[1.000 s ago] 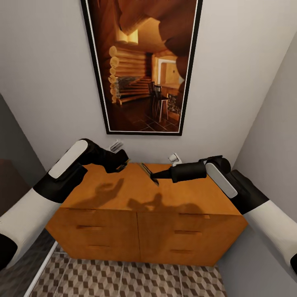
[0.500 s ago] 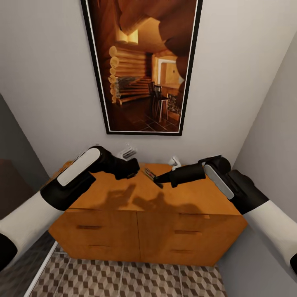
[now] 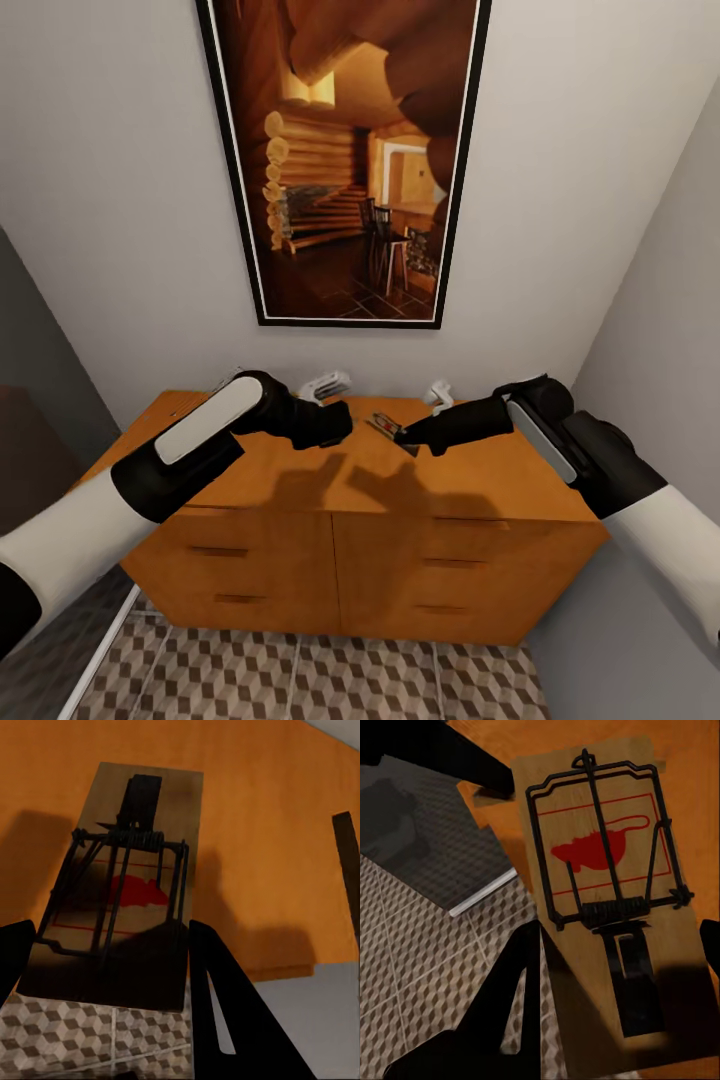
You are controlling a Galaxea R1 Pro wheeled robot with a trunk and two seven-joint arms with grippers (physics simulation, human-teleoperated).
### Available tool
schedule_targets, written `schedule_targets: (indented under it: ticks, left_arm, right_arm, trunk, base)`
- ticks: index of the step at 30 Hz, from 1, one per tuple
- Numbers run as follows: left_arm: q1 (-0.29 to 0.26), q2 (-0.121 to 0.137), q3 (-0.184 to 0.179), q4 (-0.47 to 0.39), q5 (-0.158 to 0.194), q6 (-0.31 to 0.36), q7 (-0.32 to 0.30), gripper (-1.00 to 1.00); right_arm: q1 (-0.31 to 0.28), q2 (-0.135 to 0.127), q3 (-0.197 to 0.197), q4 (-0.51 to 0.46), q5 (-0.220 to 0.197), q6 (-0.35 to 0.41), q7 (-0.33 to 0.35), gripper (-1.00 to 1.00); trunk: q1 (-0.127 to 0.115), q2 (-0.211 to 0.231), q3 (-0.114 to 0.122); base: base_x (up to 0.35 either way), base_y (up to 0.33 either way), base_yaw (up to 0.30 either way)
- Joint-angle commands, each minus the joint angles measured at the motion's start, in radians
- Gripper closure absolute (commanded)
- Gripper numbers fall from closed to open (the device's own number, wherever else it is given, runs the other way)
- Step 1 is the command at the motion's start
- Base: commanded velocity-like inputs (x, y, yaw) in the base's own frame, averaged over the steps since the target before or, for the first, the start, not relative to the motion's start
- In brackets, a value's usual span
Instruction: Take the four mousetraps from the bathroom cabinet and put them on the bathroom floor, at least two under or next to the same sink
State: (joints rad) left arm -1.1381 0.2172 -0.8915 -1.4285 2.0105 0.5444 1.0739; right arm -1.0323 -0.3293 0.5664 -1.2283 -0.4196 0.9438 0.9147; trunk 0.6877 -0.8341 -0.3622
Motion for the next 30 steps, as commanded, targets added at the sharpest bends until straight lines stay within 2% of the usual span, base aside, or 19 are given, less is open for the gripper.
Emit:
schedule_targets:
  ticks: [1,8,17,24,30]
  left_arm:
    - [0.0,-0.001,-0.012,0.0,-0.003,0.003,-0.002,1.0]
    - [0.0,-0.003,-0.031,-0.001,-0.004,0.003,-0.002,1.0]
    - [0.0,0.0,-0.032,0.004,-0.004,0.003,-0.003,1.0]
    - [0.0,0.001,-0.035,0.01,-0.004,0.003,-0.002,1.0]
    - [0.0,0.001,-0.037,0.012,-0.004,0.002,-0.002,1.0]
  right_arm:
    - [0.0,-0.001,-0.002,-0.001,0.001,0.002,0.0,1.0]
    - [0.0,-0.006,-0.016,-0.001,0.007,0.01,0.0,1.0]
    - [0.0,-0.007,-0.029,0.003,0.004,0.011,-0.001,1.0]
    - [0.001,-0.003,-0.029,0.006,0.003,0.008,-0.055,1.0]
    - [0.001,-0.002,-0.029,0.01,0.002,0.002,-0.065,1.0]
  trunk:
    - [0.0,0.0,0.0]
    - [0.0,0.0,0.0]
    - [0.0,0.0,0.0]
    - [0.0,0.0,0.0]
    - [0.0,0.0,0.0]
  base:
    - [0.0,0.0,0.0]
    - [-0.08,0.0,0.0]
    - [-0.309,0.059,0.0]
    - [-0.327,0.117,0.0]
    - [-0.326,0.12,0.0]
